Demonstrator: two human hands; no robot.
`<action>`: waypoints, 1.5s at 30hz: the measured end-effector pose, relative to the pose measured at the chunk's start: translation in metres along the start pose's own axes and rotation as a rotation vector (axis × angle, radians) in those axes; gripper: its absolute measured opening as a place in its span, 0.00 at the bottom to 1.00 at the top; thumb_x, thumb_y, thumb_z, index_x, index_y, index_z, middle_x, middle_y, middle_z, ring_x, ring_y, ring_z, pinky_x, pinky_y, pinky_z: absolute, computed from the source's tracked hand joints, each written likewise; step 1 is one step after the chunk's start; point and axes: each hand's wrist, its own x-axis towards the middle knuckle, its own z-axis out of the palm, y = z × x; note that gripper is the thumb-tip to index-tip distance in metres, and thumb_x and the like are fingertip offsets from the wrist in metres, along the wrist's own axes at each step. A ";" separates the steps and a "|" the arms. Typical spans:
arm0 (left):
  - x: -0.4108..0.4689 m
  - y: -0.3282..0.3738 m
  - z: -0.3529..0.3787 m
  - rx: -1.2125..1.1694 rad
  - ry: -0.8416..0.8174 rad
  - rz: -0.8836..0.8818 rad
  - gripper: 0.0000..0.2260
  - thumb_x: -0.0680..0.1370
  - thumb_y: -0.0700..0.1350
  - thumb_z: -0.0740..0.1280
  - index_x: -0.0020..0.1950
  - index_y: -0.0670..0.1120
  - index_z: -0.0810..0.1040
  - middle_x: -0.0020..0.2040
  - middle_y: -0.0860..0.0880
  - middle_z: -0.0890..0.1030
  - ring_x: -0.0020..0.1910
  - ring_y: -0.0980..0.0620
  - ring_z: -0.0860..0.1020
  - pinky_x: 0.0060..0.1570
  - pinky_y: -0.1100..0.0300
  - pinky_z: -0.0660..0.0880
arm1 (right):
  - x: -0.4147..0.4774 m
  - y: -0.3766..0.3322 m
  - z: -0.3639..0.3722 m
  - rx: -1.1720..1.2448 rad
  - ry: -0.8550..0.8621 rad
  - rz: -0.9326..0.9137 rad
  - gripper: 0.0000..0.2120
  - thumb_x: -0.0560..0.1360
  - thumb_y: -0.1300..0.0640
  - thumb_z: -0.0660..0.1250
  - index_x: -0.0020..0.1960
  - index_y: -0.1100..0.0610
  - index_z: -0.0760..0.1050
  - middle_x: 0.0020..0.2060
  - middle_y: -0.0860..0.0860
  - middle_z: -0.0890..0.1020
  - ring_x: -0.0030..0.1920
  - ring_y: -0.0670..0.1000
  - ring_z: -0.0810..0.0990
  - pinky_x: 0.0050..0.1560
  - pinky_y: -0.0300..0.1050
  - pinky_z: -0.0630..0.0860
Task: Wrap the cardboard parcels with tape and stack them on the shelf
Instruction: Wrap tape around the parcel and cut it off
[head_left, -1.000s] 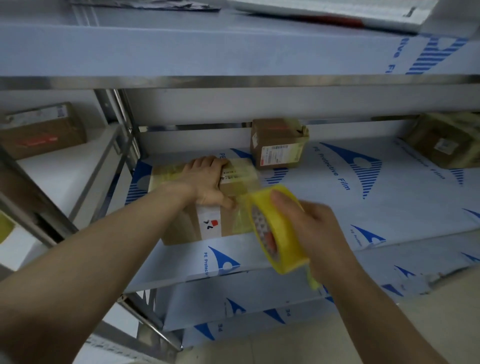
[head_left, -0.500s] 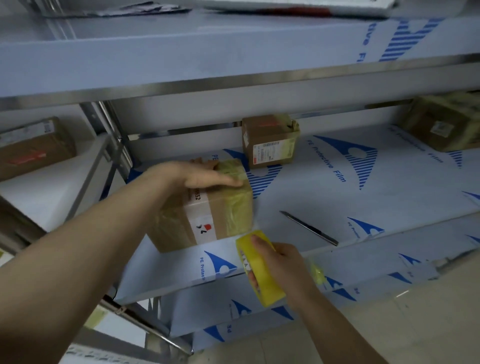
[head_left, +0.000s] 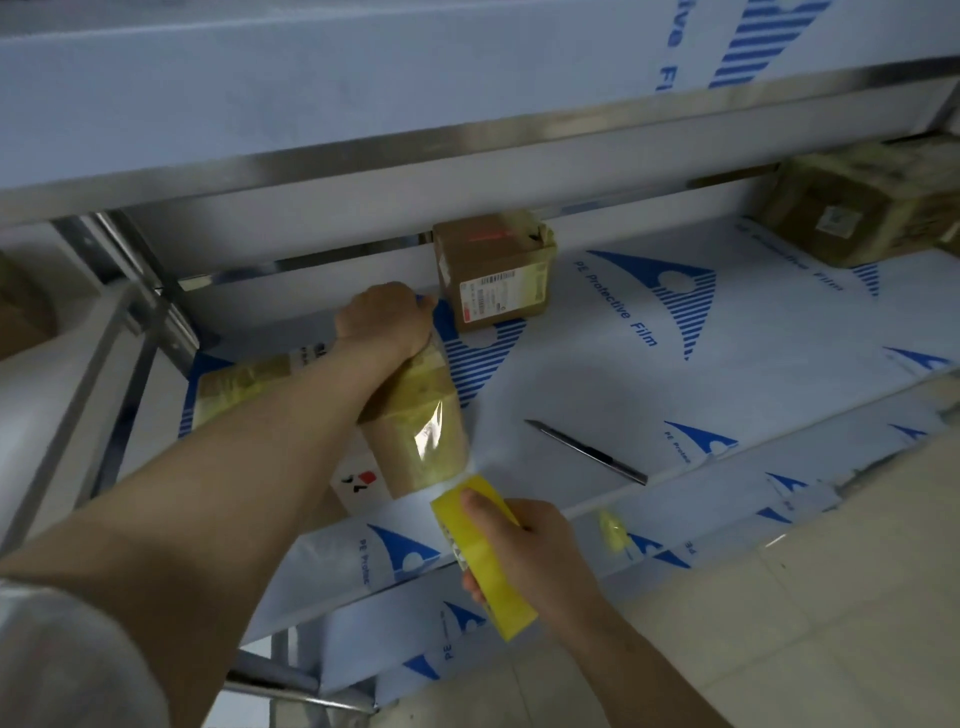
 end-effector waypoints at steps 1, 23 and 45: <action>0.003 -0.002 0.002 -0.054 -0.027 -0.015 0.21 0.81 0.60 0.53 0.39 0.46 0.71 0.39 0.48 0.74 0.34 0.52 0.69 0.31 0.59 0.63 | 0.000 0.000 0.000 -0.009 0.004 0.001 0.22 0.75 0.42 0.64 0.31 0.56 0.76 0.25 0.53 0.81 0.27 0.49 0.79 0.37 0.46 0.79; -0.090 0.014 0.003 0.262 0.094 0.214 0.49 0.69 0.74 0.35 0.75 0.39 0.58 0.71 0.35 0.65 0.71 0.38 0.62 0.70 0.43 0.58 | 0.006 -0.014 0.002 0.018 -0.052 0.068 0.22 0.74 0.44 0.65 0.38 0.63 0.75 0.25 0.58 0.80 0.23 0.51 0.77 0.30 0.40 0.74; -0.024 0.009 -0.014 0.123 0.094 0.076 0.35 0.74 0.71 0.40 0.31 0.47 0.72 0.29 0.48 0.72 0.28 0.51 0.68 0.37 0.57 0.64 | 0.008 -0.016 0.003 0.028 -0.047 0.081 0.22 0.74 0.44 0.65 0.34 0.62 0.75 0.25 0.57 0.80 0.23 0.51 0.77 0.32 0.41 0.75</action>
